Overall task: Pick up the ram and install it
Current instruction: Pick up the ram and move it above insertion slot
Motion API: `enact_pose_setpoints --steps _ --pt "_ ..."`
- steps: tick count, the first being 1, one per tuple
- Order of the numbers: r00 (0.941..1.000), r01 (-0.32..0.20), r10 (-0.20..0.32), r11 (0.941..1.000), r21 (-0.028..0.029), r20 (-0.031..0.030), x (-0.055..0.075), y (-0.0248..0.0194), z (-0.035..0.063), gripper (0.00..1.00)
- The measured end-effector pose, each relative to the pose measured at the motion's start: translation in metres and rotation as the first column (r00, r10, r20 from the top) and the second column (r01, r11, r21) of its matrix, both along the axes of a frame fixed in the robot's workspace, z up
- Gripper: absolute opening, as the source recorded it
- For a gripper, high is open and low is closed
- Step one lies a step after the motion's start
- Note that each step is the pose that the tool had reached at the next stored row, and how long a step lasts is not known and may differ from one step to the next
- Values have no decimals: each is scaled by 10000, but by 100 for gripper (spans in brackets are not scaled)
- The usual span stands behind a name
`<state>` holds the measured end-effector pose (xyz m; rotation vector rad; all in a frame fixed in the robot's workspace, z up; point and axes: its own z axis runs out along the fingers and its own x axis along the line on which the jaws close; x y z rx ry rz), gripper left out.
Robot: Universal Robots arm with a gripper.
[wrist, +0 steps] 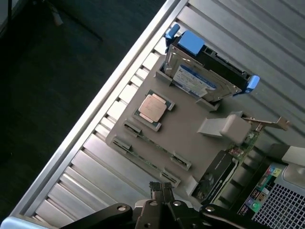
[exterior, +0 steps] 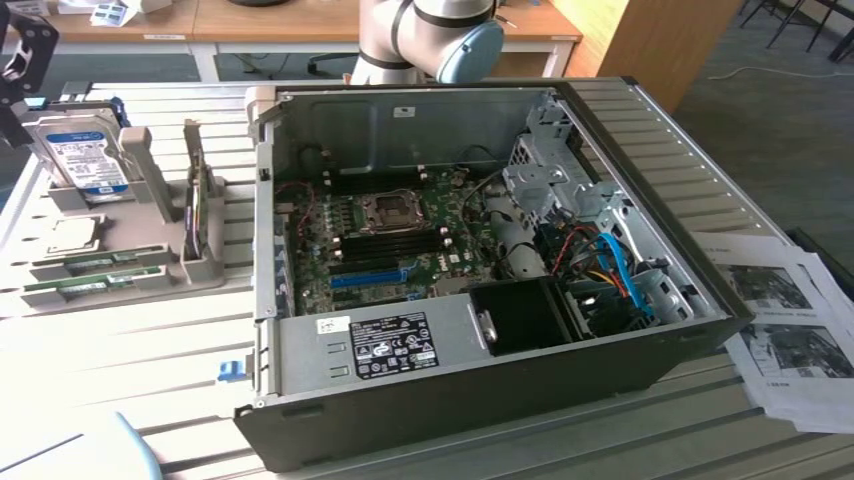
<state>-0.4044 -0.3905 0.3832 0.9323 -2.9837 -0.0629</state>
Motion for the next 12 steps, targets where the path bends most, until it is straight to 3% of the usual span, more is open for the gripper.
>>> enact_pose_setpoints --steps 9,10,12 --pt "9948 -1015 1015 9948 0 -1 0 0 -1 9" --pt "9888 -1489 1489 9888 -1 0 0 0 -2 9" --pt "9681 -2507 2507 9681 0 0 0 0 -3 9"
